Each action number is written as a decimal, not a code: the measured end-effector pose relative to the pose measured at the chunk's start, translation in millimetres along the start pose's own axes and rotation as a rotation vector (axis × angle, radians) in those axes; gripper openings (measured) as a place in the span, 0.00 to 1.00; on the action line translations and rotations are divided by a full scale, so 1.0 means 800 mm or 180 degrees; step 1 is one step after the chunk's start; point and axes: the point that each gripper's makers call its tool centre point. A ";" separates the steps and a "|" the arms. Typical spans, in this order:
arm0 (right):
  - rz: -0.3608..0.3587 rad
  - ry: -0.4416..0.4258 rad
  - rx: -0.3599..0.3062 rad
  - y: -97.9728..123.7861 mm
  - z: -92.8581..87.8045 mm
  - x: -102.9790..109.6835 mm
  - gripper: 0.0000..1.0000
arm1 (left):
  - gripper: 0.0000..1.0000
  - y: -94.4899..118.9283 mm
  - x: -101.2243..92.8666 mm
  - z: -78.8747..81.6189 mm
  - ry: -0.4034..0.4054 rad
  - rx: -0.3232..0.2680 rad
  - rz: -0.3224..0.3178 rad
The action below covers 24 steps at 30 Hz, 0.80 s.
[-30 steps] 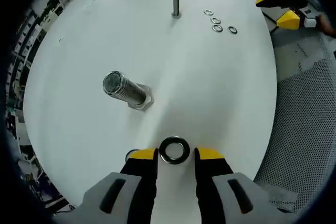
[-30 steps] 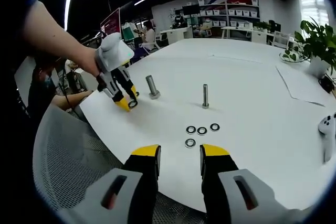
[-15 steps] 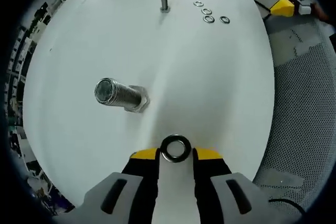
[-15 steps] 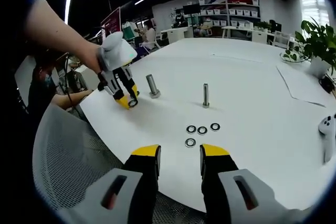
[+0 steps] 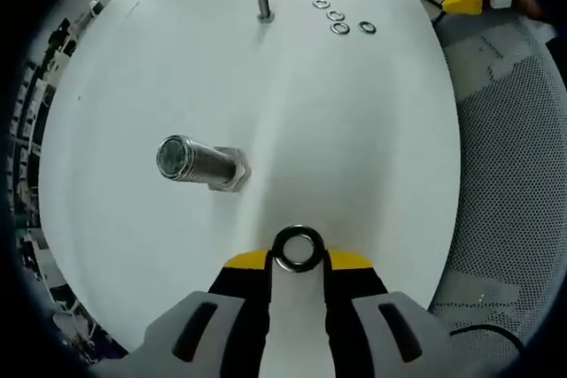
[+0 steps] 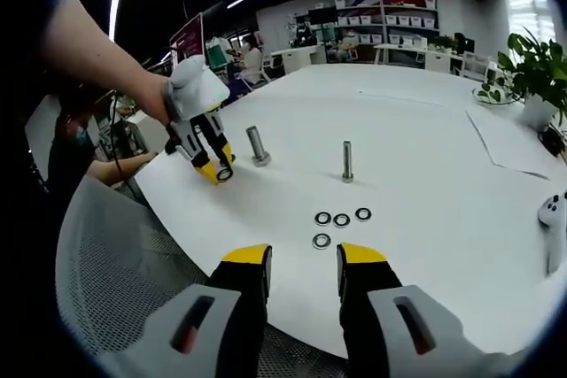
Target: Place the washer onto the threaded stud by aligning its center hole with the stud, sliding it down to the base, and recovering from edge contact or off-axis alignment until the washer reaches the visible bottom stop.
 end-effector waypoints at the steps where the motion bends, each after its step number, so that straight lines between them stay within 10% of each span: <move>1: -0.0001 0.0000 0.0005 0.000 0.000 0.000 0.32 | 0.20 0.000 0.000 0.000 0.0004 -0.0003 0.0002; 7: -0.0002 -0.0003 0.0014 0.000 -0.001 -0.001 0.32 | 0.17 -0.001 0.000 0.001 0.0038 0.0002 0.0022; 8: -0.0005 -0.0004 0.0011 0.000 -0.001 -0.001 0.32 | 0.00 -0.002 -0.001 -0.003 0.0078 0.0041 0.0030; 9: -0.0007 -0.0009 0.0008 0.000 -0.001 -0.001 0.32 | 0.00 0.012 -0.012 -0.023 0.0143 0.0372 0.0000; 13: -0.0010 -0.0005 0.0005 0.000 -0.001 -0.002 0.32 | 0.00 0.002 -0.007 -0.002 -0.0178 0.0045 0.0072; 16: -0.0007 0.0004 0.0011 0.000 -0.001 -0.001 0.32 | 0.00 0.002 -0.004 -0.003 0.0246 -0.0073 0.0086; 24: -0.0003 0.0020 0.0031 0.000 -0.002 -0.001 0.32 | 0.00 0.000 -0.003 -0.003 0.0156 -0.0062 0.0108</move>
Point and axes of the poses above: the point that each gripper's makers call its tool centre point, and the gripper's own axes: y roughly backward along the fingers, x roughly to its left, z roughly out of its top, and after that the axes turned 10 degrees about -x, right-handed
